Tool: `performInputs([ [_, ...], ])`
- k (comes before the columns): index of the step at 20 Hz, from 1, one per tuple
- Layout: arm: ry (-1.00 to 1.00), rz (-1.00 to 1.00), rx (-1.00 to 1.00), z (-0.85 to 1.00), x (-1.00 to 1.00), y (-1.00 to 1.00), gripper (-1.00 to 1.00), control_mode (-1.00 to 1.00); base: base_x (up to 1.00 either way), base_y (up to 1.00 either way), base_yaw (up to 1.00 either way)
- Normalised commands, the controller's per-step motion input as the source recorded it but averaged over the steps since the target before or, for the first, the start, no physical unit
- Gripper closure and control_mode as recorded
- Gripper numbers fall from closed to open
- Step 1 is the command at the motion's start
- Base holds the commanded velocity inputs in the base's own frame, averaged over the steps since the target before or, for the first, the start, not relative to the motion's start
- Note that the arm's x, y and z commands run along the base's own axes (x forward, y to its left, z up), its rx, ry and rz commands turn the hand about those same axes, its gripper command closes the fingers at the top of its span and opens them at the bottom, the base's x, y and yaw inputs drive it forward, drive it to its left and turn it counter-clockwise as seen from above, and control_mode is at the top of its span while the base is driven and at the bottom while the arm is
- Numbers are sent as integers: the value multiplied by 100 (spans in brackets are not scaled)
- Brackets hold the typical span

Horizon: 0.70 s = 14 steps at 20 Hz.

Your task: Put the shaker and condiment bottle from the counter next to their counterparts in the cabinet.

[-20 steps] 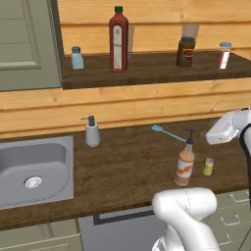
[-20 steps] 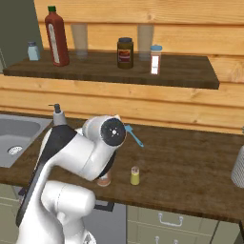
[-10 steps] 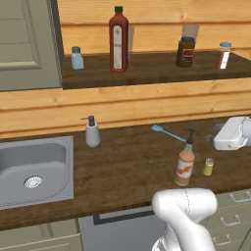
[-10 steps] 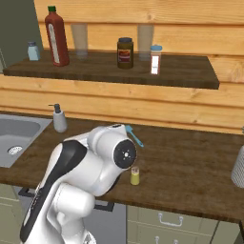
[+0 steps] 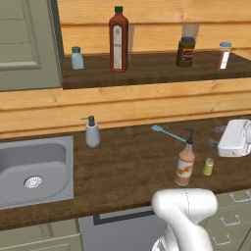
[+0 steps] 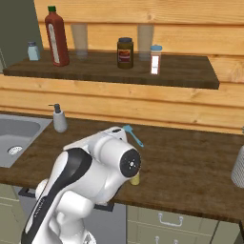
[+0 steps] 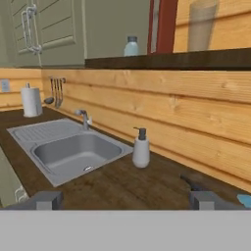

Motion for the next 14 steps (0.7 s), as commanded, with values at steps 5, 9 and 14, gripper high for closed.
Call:
performInputs([
  [5,-9,7,0,-15,-21,0,-100,-100,0,0,0],
  [9,-5,5,0,-3,-18,0,-100,-100,0,0,0],
  [14,-2,2,0,-2,-9,3,-100,-100,0,0,0],
])
